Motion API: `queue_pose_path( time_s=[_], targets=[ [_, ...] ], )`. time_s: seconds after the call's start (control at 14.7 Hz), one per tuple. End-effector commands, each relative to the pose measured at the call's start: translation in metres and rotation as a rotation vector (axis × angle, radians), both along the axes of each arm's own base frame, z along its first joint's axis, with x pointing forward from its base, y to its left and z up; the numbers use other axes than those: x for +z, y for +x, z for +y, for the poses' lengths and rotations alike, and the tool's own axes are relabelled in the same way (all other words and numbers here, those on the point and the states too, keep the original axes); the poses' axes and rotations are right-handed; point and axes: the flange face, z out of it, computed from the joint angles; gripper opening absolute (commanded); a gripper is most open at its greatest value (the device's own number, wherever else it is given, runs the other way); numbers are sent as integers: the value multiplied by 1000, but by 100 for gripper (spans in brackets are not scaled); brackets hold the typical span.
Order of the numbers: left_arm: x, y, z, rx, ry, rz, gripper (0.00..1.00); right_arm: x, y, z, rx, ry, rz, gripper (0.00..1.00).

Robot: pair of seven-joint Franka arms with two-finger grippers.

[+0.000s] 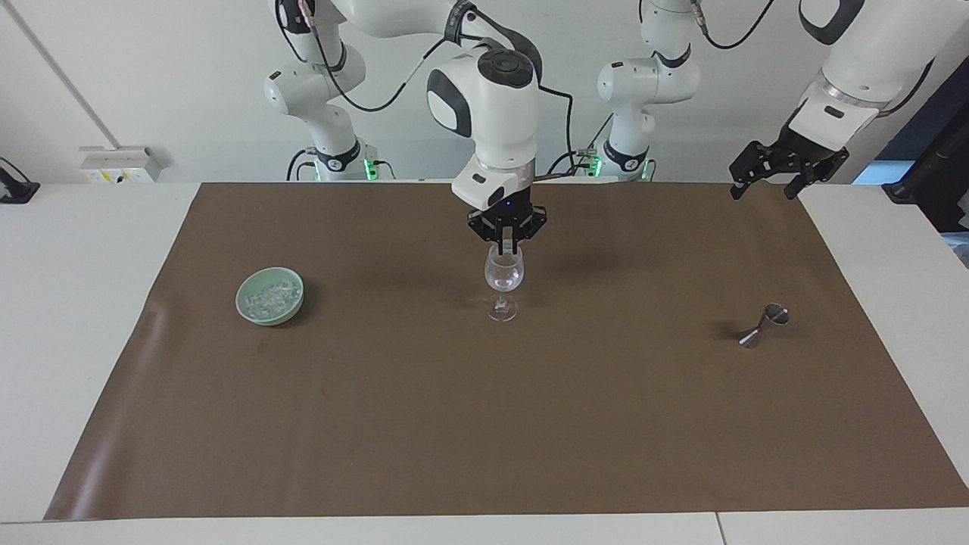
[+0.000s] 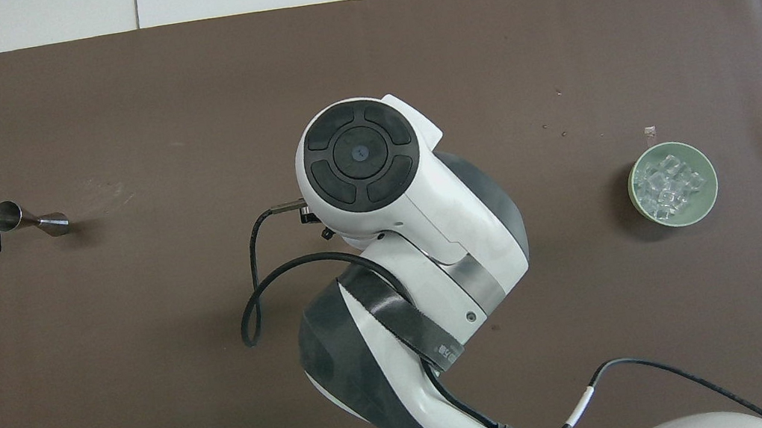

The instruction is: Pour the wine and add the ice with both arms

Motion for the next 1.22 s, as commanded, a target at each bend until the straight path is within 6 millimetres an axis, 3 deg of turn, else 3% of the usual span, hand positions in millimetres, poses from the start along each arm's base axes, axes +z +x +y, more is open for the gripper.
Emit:
queue_pose_path(
  time_s=[0.0, 0.14, 0.2, 0.41, 0.75, 1.15],
  targets=[
    [-7, 11, 5, -19, 24, 0, 100, -3, -4, 0, -9, -5, -11, 0],
    [-7, 12, 5, -19, 17, -10, 100, -2, -3, -1, -10, -5, -11, 0],
    [-7, 11, 5, -19, 14, -15, 100, -2, -4, -1, -10, -4, -9, 8],
    [-16, 8, 6, -18, 14, 1, 100, -2, -5, -1, -9, -11, -1, 10],
    [-19, 5, 7, -16, 14, -19, 100, -3, -7, -2, -9, -20, 12, 31],
    [-19, 6, 5, -11, 13, -24, 100, 3, -6, -3, -9, -23, 13, 33]
  ],
)
